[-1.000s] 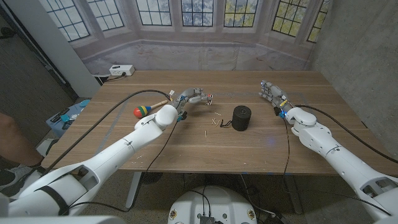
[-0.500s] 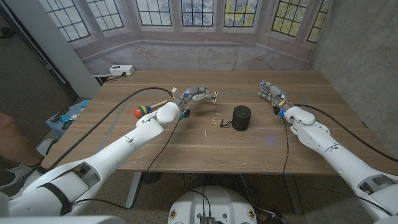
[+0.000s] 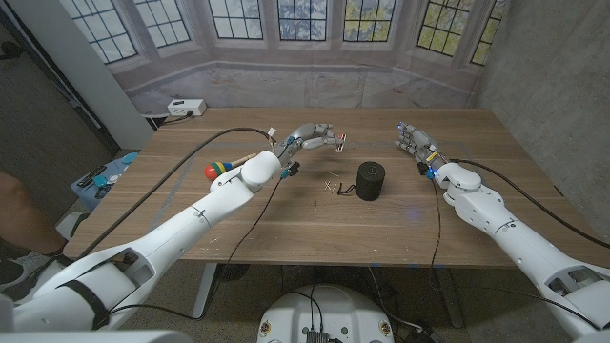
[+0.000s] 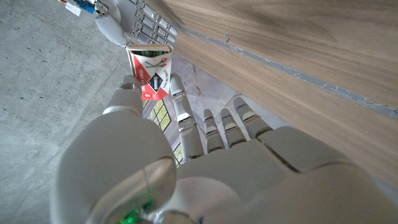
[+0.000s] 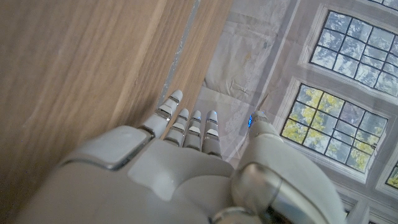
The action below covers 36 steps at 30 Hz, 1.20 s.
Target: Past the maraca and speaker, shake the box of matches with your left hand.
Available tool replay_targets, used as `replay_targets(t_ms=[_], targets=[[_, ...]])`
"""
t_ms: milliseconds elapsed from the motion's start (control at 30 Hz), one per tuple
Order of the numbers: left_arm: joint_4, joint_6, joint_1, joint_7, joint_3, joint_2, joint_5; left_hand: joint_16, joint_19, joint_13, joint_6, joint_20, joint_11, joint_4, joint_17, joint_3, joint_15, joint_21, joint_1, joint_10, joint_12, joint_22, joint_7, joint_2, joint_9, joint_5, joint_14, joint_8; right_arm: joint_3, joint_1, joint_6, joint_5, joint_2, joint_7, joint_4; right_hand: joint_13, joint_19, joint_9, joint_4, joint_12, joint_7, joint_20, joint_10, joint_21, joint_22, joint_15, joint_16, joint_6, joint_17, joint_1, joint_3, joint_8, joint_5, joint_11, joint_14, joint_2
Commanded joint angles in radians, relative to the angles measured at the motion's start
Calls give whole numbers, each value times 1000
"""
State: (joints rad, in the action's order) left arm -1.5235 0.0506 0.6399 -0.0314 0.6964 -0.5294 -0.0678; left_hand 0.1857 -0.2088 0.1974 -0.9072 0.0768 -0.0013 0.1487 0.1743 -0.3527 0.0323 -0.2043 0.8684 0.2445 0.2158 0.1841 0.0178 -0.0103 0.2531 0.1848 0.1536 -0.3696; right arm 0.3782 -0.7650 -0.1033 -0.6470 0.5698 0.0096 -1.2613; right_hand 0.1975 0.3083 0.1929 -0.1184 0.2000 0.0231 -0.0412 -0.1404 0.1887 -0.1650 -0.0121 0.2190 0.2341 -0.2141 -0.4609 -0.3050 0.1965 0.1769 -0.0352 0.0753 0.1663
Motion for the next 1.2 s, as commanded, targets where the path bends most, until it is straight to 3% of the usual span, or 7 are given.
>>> replay_targets(t_ms=[33, 867, 1200], targets=[[-65, 49, 8, 34, -19, -6, -19, 0, 9, 6, 5, 1, 4, 0, 3, 7, 5, -2, 10, 0, -4, 3, -4, -20, 2, 6, -1, 3, 0, -2, 5, 3, 0, -15, -6, 5, 10, 3, 3, 3, 3, -11, -2, 3, -3, 6, 5, 7, -2, -11, -7, 4, 0, -3, 6, -1], [-127, 120, 17, 75, -30, -3, -22, 0, 12, 6, 9, 5, 7, -5, 4, 15, 12, -3, -3, -4, -3, 3, -6, -22, 0, 7, -5, 12, -11, -24, 24, 2, 24, -35, -47, 5, 11, 3, 3, 3, 4, -9, -2, 2, -3, 6, 5, 8, -2, -12, -8, 4, 0, -2, 7, -1], [-134, 102, 25, 71, -31, -3, -15, 1, 12, 5, -1, 6, 3, -3, 4, 16, 10, -4, -2, 0, -1, 3, -9, -23, 2, 8, -1, 8, -11, -28, 24, 1, 25, -34, -54, 5, 11, 3, 3, 3, 5, -9, -3, 3, -3, 6, 5, 8, -2, -12, -8, 3, 0, -4, 7, -1]])
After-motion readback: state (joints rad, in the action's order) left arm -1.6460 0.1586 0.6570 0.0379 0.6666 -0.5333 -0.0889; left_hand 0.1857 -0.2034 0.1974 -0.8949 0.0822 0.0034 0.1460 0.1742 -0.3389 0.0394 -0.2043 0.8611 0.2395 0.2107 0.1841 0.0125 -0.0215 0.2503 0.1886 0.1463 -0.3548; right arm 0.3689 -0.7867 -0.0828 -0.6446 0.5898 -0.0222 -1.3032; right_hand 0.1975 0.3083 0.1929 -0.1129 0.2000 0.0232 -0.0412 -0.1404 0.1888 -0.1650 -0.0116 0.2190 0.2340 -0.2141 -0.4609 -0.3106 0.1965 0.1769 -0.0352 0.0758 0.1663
